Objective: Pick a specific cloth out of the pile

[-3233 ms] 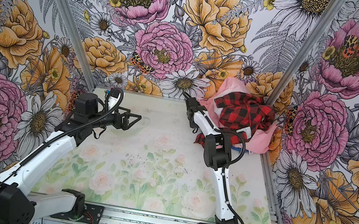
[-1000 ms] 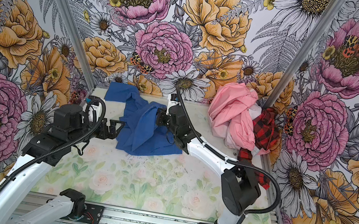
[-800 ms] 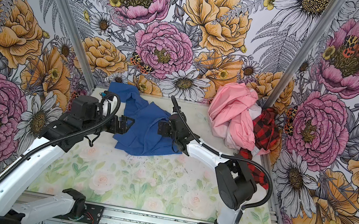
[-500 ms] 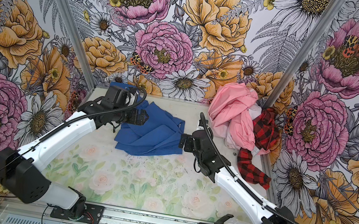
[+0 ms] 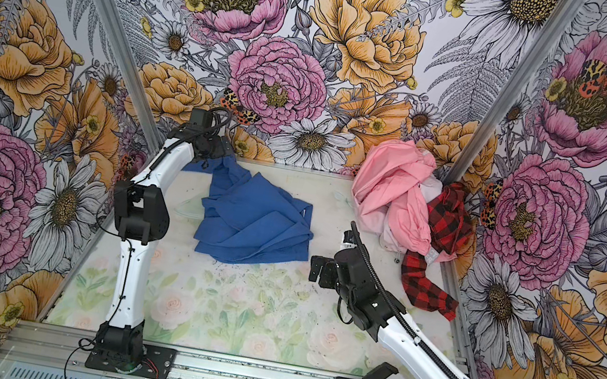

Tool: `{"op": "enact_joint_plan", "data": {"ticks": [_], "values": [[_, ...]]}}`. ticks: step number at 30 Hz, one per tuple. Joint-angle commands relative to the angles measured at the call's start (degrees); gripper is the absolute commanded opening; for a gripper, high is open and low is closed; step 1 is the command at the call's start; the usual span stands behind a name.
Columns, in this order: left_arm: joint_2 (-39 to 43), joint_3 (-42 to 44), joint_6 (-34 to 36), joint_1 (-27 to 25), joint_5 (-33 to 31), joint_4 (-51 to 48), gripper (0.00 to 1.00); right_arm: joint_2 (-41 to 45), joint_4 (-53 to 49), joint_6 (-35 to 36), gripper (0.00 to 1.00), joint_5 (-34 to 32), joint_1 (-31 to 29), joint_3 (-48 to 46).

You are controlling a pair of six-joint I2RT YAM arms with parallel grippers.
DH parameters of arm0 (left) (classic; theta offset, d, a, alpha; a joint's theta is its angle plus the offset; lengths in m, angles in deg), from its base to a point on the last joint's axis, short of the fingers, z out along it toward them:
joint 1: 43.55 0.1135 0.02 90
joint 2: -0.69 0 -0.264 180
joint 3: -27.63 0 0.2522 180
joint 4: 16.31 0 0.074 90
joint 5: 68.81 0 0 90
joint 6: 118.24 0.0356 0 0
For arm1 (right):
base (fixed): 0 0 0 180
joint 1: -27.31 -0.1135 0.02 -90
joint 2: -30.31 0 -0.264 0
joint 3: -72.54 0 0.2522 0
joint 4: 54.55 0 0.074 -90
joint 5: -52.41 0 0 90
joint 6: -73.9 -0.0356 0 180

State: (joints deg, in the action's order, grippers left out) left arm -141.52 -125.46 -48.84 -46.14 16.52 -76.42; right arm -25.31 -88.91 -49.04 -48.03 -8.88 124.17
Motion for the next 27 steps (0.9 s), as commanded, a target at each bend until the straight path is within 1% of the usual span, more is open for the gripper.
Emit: {"op": "enact_joint_plan", "data": {"ticks": [1,3,5,8,11,13,14,15,18,20,21,23,24,25,27], "values": [[-5.0,-7.9,3.8,-0.7,-2.6,-3.1,0.99,-0.5,0.1,0.9,0.99,-0.1,0.1,0.5],[-8.5,-12.0,3.8,-0.2,-1.0,-3.1,0.99,-2.1,0.6,1.1,0.99,-0.2,0.3,0.9],[-10.9,-14.3,2.9,0.0,-0.8,-2.8,0.95,-4.3,1.7,1.4,0.99,0.4,0.4,0.8],[-13.5,-15.4,-0.1,0.8,3.1,-2.2,0.82,-7.3,4.3,2.1,0.99,2.9,0.5,1.0],[-15.2,-16.5,-3.2,1.2,7.5,-2.1,0.69,-8.5,7.2,2.6,0.99,6.9,0.5,1.8],[-16.4,-17.8,-4.6,1.2,10.5,-2.1,0.59,-8.0,8.3,2.5,0.99,7.7,0.1,2.4],[-16.4,-17.5,-5.7,1.3,11.2,-2.1,0.52,-7.6,8.7,2.5,0.99,7.6,-0.1,2.6],[-16.3,-16.9,-6.2,1.4,11.5,-2.0,0.47,-7.3,8.7,2.6,0.99,7.4,-0.1,2.8],[-15.8,-15.2,-6.1,1.4,12.3,-2.0,0.24,-5.4,8.7,2.9,0.99,7.1,-0.3,2.7],[-14.7,-14.7,-4.7,1.2,12.2,-2.0,0.05,-3.5,8.8,2.4,0.99,7.2,-0.3,2.1],[-13.5,-14.6,-3.6,1.0,11.4,-1.9,0.00,-2.2,8.8,2.1,0.99,7.2,-0.3,1.6],[-10.0,-14.6,0.2,-0.3,7.8,-1.9,0.00,0.1,8.8,1.6,0.99,6.6,-0.3,0.6],[-7.4,-14.2,2.6,-1.3,4.2,-1.9,0.00,1.3,8.7,1.4,0.99,6.5,-0.3,0.0],[-4.2,-13.1,5.0,-2.5,-0.7,-1.9,0.00,2.6,8.7,1.2,0.99,6.2,-0.3,-0.6],[2.3,-8.9,9.3,-5.0,-12.0,-0.5,0.00,4.6,8.7,0.8,0.99,6.0,-0.4,-1.6]]}}
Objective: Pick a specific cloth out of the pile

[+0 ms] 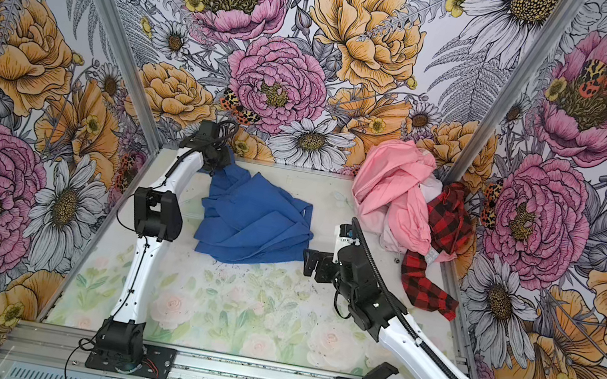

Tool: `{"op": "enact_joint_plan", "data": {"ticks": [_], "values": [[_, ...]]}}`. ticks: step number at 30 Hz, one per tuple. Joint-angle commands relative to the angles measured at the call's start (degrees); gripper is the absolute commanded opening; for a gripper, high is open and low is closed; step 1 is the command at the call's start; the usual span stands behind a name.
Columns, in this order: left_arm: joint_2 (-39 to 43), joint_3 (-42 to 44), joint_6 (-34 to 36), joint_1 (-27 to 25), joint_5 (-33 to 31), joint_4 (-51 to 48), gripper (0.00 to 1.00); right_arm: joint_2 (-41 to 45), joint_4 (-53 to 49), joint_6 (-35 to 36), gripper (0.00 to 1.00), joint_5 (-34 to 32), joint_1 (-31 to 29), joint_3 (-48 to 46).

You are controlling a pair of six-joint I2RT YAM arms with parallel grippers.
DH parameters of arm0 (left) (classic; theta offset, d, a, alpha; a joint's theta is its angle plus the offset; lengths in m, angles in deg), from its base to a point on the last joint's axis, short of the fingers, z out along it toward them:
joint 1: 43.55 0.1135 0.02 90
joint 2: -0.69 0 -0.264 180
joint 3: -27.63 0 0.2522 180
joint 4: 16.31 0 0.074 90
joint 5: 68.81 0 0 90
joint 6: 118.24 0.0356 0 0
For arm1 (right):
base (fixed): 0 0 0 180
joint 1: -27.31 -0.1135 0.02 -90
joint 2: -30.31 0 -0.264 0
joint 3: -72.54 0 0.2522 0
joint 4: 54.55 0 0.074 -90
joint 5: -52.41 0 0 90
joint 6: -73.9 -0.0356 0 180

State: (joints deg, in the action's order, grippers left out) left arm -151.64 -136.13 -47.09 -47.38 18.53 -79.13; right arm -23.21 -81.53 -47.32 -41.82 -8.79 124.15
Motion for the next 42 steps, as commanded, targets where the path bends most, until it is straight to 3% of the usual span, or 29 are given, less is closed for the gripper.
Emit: {"op": "enact_joint_plan", "data": {"ticks": [1,5,13,17,21,24,28,29,35,36,37,40,42], "values": [[16.6,5.5,9.8,-5.0,-17.4,4.7,0.00,3.6,1.3,-1.2,0.99,-0.3,-0.5,-2.1],[31.9,22.8,15.1,-9.1,-20.9,16.9,0.00,8.5,1.3,-2.9,0.99,-0.4,-0.7,-4.2],[52.3,43.0,14.9,-22.0,-15.8,14.4,0.00,16.9,-2.3,-4.2,0.99,-1.9,-0.8,-8.4],[58.0,54.2,9.7,-27.1,-1.8,15.3,0.00,17.4,-3.7,-4.2,0.99,-1.3,-0.7,-8.6],[58.7,62.0,4.7,-28.9,19.0,20.2,0.00,16.6,-3.7,-3.6,0.99,-2.0,-0.7,-8.7],[55.1,64.3,2.3,-28.4,28.1,21.4,0.00,14.9,-3.5,-2.7,0.99,-2.3,-0.6,-8.0],[44.9,63.7,0.7,-28.2,45.9,23.0,0.00,12.1,-3.4,-2.0,0.99,-2.5,-0.7,-6.8],[42.7,63.3,0.2,-28.4,46.7,23.0,0.00,11.8,-3.4,-1.9,0.99,-2.5,-0.6,-6.6],[39.5,62.3,3.7,-28.5,26.2,16.1,0.02,13.0,-3.3,-2.5,0.99,-2.5,-0.7,-7.2],[41.4,62.8,5.3,-29.0,24.4,16.2,0.29,13.4,-3.3,-2.6,0.99,-2.7,-0.6,-7.3],[43.9,63.4,6.9,-29.4,22.2,16.2,0.39,13.7,-3.3,-2.6,0.99,-2.9,-0.6,-7.5],[53.7,65.5,9.8,-30.0,16.1,16.2,0.62,13.5,-3.4,-2.1,0.99,-3.4,-0.6,-7.5],[60.3,67.9,10.0,-29.1,13.3,16.2,0.70,12.5,-3.3,-1.8,0.99,-3.5,-0.5,-7.2]]}}
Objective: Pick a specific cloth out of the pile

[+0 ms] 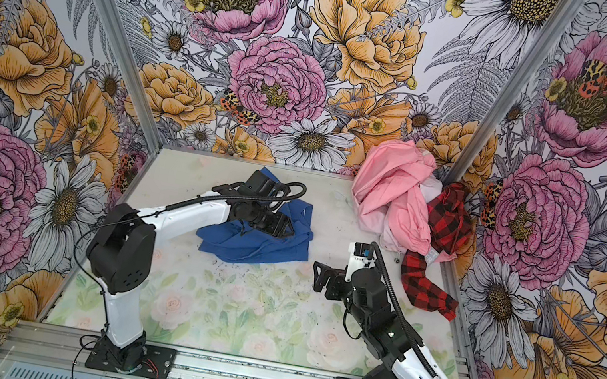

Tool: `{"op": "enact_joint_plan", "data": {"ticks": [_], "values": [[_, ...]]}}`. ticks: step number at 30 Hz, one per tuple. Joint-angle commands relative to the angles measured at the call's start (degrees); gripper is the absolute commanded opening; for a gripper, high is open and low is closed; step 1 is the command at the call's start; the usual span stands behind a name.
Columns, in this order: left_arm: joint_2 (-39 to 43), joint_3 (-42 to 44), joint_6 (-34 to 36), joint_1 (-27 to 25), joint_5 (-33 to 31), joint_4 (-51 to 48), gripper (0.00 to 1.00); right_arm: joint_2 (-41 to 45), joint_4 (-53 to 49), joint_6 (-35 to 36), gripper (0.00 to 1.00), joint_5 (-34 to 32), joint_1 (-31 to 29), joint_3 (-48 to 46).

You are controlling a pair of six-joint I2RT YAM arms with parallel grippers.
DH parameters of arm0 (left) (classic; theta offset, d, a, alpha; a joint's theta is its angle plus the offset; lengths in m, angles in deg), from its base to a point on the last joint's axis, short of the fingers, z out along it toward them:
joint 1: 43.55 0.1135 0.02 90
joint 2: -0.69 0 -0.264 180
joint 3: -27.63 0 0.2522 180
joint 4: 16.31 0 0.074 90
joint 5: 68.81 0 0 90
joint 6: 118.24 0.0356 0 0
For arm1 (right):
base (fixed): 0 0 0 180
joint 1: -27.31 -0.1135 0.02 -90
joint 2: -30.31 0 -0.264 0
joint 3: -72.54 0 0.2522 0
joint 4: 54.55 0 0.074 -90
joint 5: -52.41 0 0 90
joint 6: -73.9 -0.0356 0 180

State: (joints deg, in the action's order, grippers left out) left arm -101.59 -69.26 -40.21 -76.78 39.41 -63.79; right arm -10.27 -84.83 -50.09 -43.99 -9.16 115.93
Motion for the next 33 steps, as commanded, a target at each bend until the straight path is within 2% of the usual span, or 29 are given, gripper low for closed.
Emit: {"op": "enact_joint_plan", "data": {"ticks": [1,3,4,5,6,9,12,17,25,27,31,33], "values": [[14.0,3.1,2.2,1.0,-10.1,1.0,0.74,-1.2,0.0,1.1,0.99,-1.4,-0.1,1.3],[20.1,7.9,-2.4,3.8,-17.0,1.6,0.75,-2.4,0.3,1.5,0.99,-1.2,0.0,1.8],[22.8,11.2,-6.8,6.8,-19.4,1.7,0.78,-3.2,0.7,1.7,0.99,-1.0,0.0,2.0],[24.6,14.5,-10.3,10.3,-18.8,2.6,0.86,-3.8,1.0,1.8,0.99,-0.8,0.0,2.3],[26.7,18.6,-13.9,14.7,-17.0,4.7,0.96,-4.4,1.5,2.1,0.99,-0.4,0.0,2.6],[31.2,31.9,-22.8,25.3,-9.3,18.7,0.99,-6.3,2.1,3.4,0.99,0.8,0.1,4.0],[28.3,36.8,-29.7,32.6,-1.1,27.5,0.99,-8.0,2.1,4.1,0.99,2.0,0.2,5.2],[18.3,35.8,-32.6,36.0,4.5,34.6,0.99,-9.2,2.9,3.8,0.99,2.6,0.0,5.4],[10.2,35.5,-33.1,36.9,6.4,44.1,0.99,-7.2,3.0,3.4,0.99,2.2,-0.4,4.4],[6.5,34.7,-34.4,37.1,8.8,45.6,0.99,-7.2,2.9,3.6,0.99,2.5,-0.3,4.5],[3.8,34.3,-34.9,35.3,11.0,44.0,0.99,-7.9,2.9,3.5,0.99,2.8,-0.4,5.2],[5.8,34.4,-32.2,33.4,7.5,37.0,0.99,-8.2,3.0,3.1,0.99,2.4,-0.4,5.2]]}}
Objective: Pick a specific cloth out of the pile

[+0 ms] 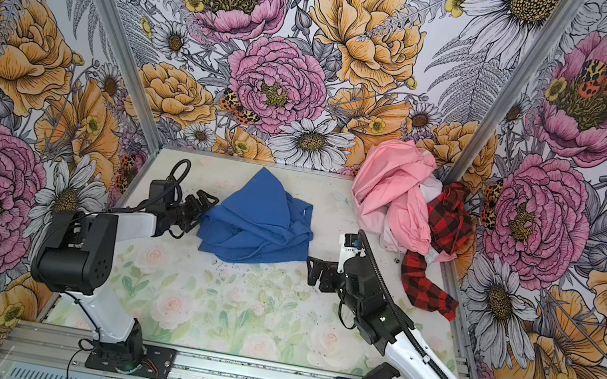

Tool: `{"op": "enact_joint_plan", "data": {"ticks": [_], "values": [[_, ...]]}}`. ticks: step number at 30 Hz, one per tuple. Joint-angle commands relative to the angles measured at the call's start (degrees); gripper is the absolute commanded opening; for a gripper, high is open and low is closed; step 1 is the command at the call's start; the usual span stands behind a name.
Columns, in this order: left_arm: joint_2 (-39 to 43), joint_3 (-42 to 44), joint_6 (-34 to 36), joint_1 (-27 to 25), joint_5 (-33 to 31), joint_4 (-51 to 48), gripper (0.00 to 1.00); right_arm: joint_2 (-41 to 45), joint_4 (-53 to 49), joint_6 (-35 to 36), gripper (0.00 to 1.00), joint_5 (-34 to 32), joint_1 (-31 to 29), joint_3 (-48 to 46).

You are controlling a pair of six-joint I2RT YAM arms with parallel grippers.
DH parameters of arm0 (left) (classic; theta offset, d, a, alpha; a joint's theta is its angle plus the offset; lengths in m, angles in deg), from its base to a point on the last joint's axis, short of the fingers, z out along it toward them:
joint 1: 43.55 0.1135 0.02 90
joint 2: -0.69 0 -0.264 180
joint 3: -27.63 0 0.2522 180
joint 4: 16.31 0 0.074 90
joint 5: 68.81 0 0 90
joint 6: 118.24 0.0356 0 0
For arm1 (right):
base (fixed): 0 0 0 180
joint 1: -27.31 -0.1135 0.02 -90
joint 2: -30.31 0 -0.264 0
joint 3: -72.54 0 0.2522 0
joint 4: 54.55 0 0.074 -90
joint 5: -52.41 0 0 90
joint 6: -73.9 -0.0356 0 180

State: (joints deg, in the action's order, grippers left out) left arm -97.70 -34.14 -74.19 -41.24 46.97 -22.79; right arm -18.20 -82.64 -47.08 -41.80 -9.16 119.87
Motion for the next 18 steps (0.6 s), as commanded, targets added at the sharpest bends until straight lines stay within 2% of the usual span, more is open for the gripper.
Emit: {"op": "enact_joint_plan", "data": {"ticks": [1,2,4,11,13,18], "values": [[3.1,-1.0,3.6,-3.1,-2.8,-8.0,0.99,-0.5,0.9,0.0,0.99,0.0,-0.4,1.2],[3.8,-1.6,5.8,-4.6,-5.6,-11.8,0.99,-0.7,0.9,0.0,0.99,-0.3,-0.4,1.2],[2.8,-3.7,9.1,-6.8,-7.1,-16.6,0.99,-1.2,1.0,0.0,0.99,-0.1,-0.3,1.3],[-5.4,-9.3,8.9,-9.0,-7.4,-18.1,0.99,-0.8,1.0,0.5,0.99,1.0,-0.3,1.9],[-8.6,-11.9,9.5,-9.3,-9.5,-21.1,0.99,0.5,0.9,0.0,0.99,0.7,-0.3,1.2],[-10.8,-15.2,11.4,-10.2,-15.3,-25.8,0.98,4.6,0.3,-1.0,0.99,-0.3,-0.3,-1.3]]}}
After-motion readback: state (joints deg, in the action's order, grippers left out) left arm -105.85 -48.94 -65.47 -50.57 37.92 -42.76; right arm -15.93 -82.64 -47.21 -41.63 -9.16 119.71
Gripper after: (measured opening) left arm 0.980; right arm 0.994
